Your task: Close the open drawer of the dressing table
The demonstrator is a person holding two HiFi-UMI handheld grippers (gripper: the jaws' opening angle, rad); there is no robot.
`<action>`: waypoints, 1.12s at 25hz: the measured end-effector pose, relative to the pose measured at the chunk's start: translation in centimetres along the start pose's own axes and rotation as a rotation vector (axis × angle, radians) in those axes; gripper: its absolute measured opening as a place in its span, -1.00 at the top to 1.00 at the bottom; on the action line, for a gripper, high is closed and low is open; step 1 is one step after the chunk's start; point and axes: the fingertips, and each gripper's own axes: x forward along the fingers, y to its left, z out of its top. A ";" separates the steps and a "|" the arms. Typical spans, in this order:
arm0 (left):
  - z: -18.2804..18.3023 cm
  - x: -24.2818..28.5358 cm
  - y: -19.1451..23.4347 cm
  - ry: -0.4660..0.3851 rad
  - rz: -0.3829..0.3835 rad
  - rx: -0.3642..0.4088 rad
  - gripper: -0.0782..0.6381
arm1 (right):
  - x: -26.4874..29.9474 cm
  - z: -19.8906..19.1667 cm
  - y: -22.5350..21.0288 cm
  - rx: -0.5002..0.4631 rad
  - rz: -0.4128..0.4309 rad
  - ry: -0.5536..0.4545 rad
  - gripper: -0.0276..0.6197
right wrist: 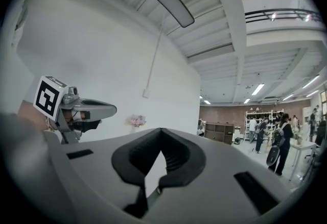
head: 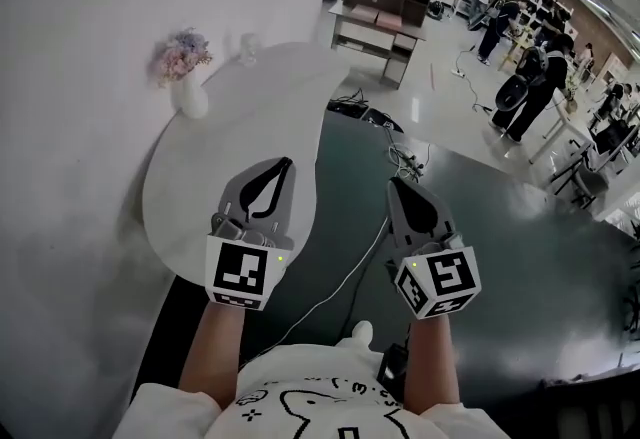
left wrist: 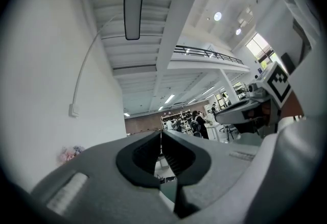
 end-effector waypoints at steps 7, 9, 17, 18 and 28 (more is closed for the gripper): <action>1.3 -1.5 0.0 -0.049 -0.037 -0.020 0.73 | -1.9 1.3 0.9 -0.050 -0.042 -0.028 0.93; 1.4 -1.8 -0.1 -0.049 -0.035 -0.015 0.73 | -2.2 1.6 1.4 -0.069 -0.041 -0.031 0.93; 1.8 -2.5 0.4 -0.059 -0.013 -0.053 0.73 | -3.5 2.4 2.0 -0.103 -0.039 -0.038 0.93; 1.7 -2.5 0.4 -0.060 -0.010 -0.056 0.73 | -3.7 2.4 1.8 -0.104 -0.043 -0.037 0.92; 2.0 -3.1 -0.5 -0.066 -0.003 -0.043 0.73 | -4.6 2.4 1.4 -0.116 -0.033 -0.040 0.92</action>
